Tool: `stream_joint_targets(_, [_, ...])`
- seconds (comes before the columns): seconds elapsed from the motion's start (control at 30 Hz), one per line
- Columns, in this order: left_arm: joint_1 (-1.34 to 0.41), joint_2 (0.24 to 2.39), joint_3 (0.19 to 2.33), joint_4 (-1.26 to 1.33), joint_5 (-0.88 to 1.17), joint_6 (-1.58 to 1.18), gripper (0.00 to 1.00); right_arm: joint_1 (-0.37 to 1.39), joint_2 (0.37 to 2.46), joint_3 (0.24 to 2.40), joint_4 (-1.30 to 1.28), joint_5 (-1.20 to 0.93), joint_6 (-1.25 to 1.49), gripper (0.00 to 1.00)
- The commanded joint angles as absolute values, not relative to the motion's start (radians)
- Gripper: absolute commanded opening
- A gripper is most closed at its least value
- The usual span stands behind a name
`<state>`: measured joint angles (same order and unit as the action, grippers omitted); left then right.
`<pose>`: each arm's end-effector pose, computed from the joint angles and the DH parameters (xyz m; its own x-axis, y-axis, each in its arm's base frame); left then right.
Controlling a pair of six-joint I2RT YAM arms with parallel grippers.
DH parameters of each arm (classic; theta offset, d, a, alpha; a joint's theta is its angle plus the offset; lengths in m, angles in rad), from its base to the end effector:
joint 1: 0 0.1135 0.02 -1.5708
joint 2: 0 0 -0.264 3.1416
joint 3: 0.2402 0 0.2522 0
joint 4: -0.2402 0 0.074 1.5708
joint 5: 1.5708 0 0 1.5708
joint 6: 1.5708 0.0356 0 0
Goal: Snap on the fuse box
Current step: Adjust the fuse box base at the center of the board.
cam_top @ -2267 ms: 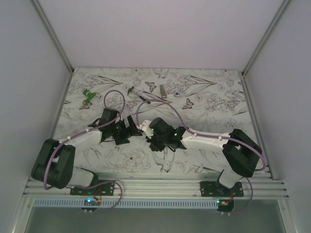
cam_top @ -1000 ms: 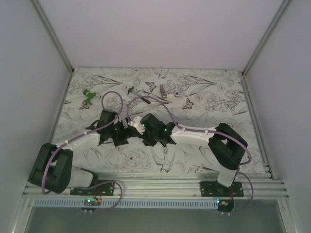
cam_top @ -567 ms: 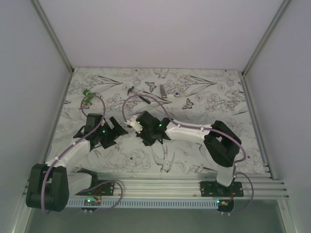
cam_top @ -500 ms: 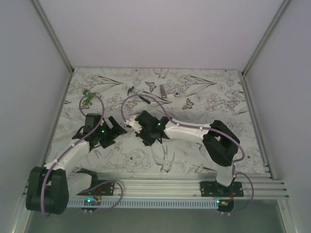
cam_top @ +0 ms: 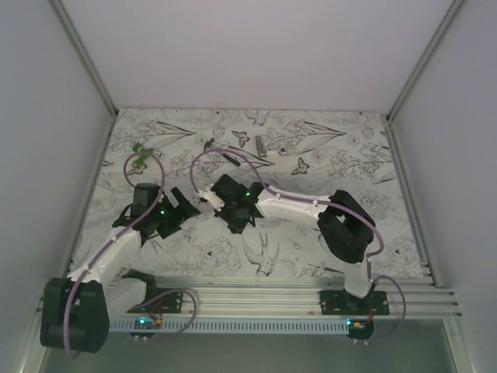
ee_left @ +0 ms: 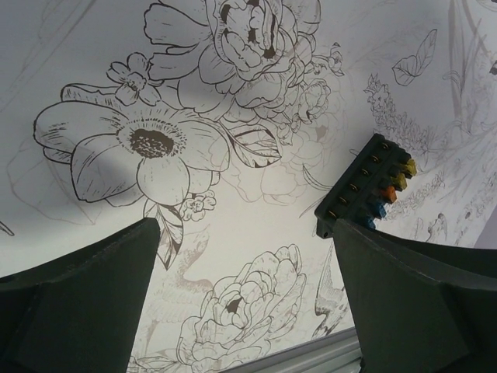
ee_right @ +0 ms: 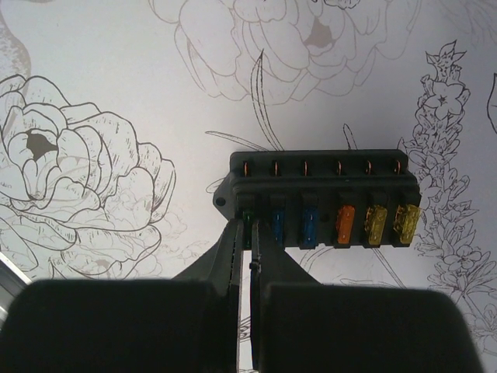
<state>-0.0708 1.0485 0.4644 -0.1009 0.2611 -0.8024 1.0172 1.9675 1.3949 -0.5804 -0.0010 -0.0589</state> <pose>0.2085 -0.0240 0.1887 -0.6311 -0.6516 -0.4208 -0.2677 0.6921 -0.6703 0.2128 0.3444 0.1745 -0.4296 -0.8070 -0.4051 -0.8777 0.4787 -0.0230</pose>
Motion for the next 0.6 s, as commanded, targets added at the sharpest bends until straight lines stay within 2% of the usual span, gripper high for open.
stream_joint_targets(0.0, [-0.063,1.006,0.443,-0.129,0.25,-0.778,0.99,1.022,2.178,1.246,-0.87,0.05,-0.011,0.0])
stream_joint_targets(0.3, [-0.073,0.977,0.462,-0.125,0.315,-0.762,0.99,1.022,1.968,1.232,-0.914,0.077,0.161,0.0])
stream_joint_targets(0.57, [-0.106,0.975,0.469,-0.118,0.333,-0.755,0.99,1.022,1.941,1.337,-0.929,0.082,0.324,0.03])
